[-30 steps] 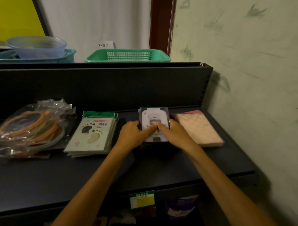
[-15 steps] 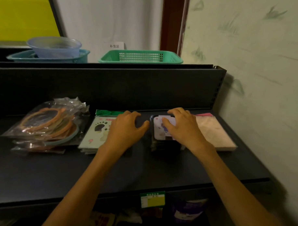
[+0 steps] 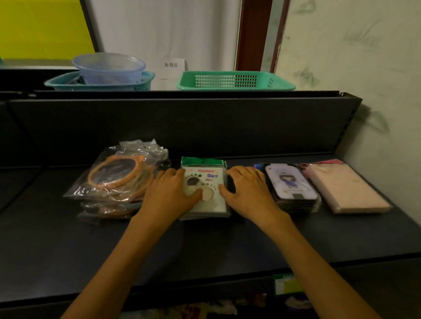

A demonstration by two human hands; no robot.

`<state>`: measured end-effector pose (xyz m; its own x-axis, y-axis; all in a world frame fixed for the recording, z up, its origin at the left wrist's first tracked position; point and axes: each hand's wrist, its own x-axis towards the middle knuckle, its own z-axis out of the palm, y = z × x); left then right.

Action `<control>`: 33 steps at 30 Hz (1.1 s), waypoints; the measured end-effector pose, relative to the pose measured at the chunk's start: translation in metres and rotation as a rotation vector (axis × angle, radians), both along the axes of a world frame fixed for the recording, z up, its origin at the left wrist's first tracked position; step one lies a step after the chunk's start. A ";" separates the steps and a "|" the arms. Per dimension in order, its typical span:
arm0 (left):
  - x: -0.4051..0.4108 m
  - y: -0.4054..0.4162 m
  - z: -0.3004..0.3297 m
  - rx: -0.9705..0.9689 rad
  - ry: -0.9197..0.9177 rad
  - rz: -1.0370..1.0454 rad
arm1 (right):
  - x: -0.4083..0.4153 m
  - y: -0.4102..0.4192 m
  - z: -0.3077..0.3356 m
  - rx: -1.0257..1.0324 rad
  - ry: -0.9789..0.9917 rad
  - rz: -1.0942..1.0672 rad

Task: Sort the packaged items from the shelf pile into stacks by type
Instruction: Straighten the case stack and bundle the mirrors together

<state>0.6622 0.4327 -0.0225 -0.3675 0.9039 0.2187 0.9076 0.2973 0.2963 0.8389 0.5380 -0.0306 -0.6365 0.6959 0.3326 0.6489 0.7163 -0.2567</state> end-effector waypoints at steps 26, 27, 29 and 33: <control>0.032 0.012 -0.003 0.316 -1.047 0.003 | 0.005 -0.020 -0.006 -1.030 0.871 0.015; 0.033 0.010 -0.004 0.363 -0.990 -0.047 | 0.005 -0.018 -0.004 -0.992 0.857 0.050; 0.037 0.006 -0.005 0.468 -0.935 -0.217 | 0.006 -0.016 -0.001 -0.863 0.846 0.109; 0.042 0.004 -0.011 0.513 -0.929 -0.342 | 0.009 -0.014 -0.004 -0.773 0.812 0.180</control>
<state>0.7043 0.4369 -0.0334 -0.3313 0.8702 0.3648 0.2798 -0.2786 0.9187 0.8480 0.5240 -0.0350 -0.5398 0.8142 0.2137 -0.0073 0.2493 -0.9684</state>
